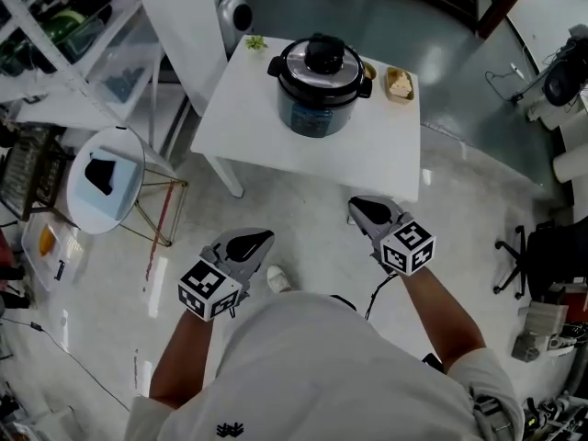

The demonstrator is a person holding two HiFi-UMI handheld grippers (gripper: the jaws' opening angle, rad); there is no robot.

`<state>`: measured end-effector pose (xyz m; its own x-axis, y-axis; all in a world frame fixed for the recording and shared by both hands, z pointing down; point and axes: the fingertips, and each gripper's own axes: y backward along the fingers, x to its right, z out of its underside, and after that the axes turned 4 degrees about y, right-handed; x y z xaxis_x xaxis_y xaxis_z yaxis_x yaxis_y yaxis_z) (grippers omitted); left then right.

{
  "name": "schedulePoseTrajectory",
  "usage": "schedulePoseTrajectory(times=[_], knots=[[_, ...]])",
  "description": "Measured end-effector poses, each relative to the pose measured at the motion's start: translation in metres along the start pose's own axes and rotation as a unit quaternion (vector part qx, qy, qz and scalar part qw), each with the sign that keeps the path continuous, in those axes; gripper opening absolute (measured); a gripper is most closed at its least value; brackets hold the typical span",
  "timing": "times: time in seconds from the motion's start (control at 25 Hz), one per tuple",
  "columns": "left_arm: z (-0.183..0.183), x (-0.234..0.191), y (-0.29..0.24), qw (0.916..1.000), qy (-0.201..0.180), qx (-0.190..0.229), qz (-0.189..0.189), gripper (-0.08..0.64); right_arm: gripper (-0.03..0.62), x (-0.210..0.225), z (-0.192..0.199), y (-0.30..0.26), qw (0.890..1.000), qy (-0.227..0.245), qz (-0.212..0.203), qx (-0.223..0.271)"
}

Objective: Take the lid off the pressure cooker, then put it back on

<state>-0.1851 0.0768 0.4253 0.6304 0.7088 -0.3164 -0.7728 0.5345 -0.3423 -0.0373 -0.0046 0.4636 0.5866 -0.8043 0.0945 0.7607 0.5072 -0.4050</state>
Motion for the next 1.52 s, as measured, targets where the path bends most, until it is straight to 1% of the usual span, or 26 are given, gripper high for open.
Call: schedulePoseTrajectory(times=[0.08,0.2,0.36,0.64,0.84,1.0,1.2,1.52], knots=[[0.002,0.012,-0.005,1.0000,-0.003,-0.006,0.001,0.005,0.012,-0.018,0.006,0.008,1.000,-0.006,-0.007,0.010],[0.007,0.037,-0.015,0.9998,-0.006,-0.017,0.011,0.005,0.013,-0.039,0.018,0.025,1.000,-0.015,-0.012,0.019],[0.014,0.074,-0.026,0.9989,-0.018,-0.032,0.028,0.005,0.012,-0.063,0.035,0.054,1.000,-0.013,-0.018,0.015],[0.038,0.116,-0.026,0.9983,-0.015,-0.047,0.031,0.005,0.012,-0.089,0.059,0.093,1.000,-0.012,-0.016,0.014],[0.045,0.130,-0.022,0.9987,-0.010,-0.044,0.022,0.005,0.012,-0.099,0.065,0.108,1.000,-0.010,-0.017,0.013],[0.049,0.141,-0.019,0.9989,-0.007,-0.042,0.018,0.005,0.012,-0.109,0.066,0.113,1.000,-0.004,-0.027,0.010],[0.055,0.152,-0.018,0.9988,-0.007,-0.046,0.017,0.005,0.012,-0.116,0.068,0.121,0.999,0.002,-0.033,0.012],[0.061,0.157,-0.015,0.9985,-0.014,-0.050,0.018,0.006,0.011,-0.125,0.072,0.126,0.999,0.009,-0.035,0.011]])
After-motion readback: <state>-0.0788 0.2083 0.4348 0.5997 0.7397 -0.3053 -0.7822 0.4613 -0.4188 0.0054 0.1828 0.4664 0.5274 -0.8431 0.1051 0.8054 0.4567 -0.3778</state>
